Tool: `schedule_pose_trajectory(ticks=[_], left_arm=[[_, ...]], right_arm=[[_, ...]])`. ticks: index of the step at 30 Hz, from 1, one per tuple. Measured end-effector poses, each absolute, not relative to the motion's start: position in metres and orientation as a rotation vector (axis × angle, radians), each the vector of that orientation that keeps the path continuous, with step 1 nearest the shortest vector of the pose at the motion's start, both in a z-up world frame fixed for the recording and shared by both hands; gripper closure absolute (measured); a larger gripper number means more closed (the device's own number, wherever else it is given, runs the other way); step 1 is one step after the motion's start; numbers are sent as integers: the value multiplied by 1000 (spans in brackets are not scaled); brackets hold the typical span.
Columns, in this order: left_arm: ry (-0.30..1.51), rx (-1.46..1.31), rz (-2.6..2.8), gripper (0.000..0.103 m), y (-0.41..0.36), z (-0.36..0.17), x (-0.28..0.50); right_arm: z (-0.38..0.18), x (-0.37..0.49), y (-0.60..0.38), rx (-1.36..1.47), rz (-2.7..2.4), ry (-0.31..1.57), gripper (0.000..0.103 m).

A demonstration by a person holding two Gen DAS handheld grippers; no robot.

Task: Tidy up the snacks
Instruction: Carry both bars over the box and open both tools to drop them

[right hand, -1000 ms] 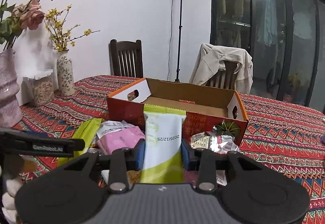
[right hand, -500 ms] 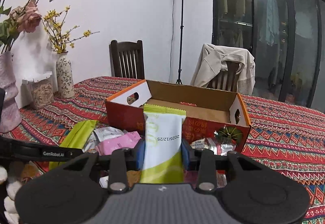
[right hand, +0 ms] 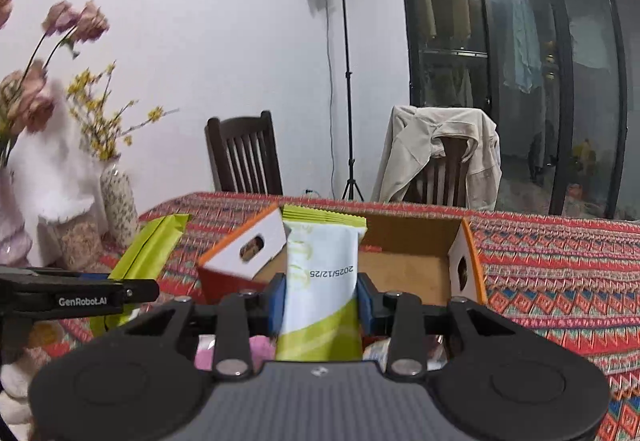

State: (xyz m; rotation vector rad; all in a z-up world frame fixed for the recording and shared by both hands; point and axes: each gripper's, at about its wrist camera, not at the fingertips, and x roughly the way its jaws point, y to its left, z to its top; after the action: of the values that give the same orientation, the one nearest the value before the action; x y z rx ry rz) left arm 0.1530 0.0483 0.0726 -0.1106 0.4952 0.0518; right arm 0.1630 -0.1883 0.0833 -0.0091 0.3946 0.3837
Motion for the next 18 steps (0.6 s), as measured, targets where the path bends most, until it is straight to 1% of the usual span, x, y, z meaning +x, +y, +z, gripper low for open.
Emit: schedule_pose_trajectory(ticks=[9, 18], left_arm=[[477, -81, 39, 64, 33, 93, 221], [497, -94, 55, 64, 20, 82, 299]], right_arm=[[106, 236, -199, 20, 319, 393, 68], [89, 321, -193, 17, 263, 431, 68]])
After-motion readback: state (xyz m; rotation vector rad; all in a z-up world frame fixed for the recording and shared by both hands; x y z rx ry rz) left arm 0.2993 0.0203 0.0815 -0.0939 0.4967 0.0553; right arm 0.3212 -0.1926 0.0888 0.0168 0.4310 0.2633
